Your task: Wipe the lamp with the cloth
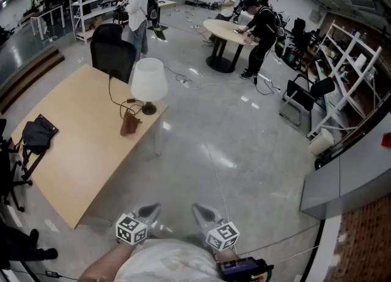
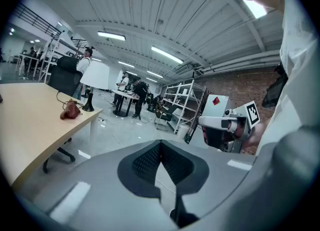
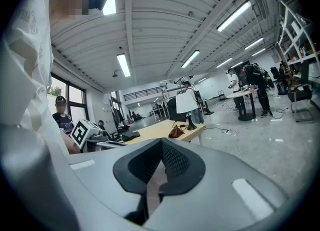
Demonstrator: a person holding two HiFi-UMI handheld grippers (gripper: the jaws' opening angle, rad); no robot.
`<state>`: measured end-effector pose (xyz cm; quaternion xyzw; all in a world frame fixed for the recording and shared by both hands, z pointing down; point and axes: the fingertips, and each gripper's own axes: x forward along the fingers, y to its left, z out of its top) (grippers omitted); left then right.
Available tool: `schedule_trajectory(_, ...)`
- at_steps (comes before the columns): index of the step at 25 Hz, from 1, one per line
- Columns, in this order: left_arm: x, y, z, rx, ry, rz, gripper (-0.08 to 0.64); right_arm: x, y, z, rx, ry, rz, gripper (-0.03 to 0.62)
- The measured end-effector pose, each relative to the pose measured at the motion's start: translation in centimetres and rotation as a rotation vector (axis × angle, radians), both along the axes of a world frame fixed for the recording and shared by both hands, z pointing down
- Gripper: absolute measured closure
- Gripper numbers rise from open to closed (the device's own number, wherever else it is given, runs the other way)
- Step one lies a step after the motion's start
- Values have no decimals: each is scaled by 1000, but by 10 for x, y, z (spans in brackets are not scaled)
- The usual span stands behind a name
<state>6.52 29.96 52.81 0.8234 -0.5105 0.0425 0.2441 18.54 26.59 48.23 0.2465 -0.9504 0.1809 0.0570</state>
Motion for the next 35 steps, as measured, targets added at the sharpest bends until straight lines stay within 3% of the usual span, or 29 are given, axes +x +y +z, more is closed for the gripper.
schedule_trajectory(4, 1, -3, 1, 10, -1, 0, 558, 1, -4, -1, 19, 0, -1, 580)
schedule_trajectory(9, 9, -10, -7, 28, 8, -1, 558, 12, -12, -13, 12, -65, 42, 580)
schedule_trajectory(15, 10, -15, -10, 39, 6, 22, 558, 13, -11, -14, 45, -18, 44, 580)
schedule_trajectory(35, -53, -49, -26, 62, 10, -8, 558, -33, -43, -23, 46, -12, 90, 580)
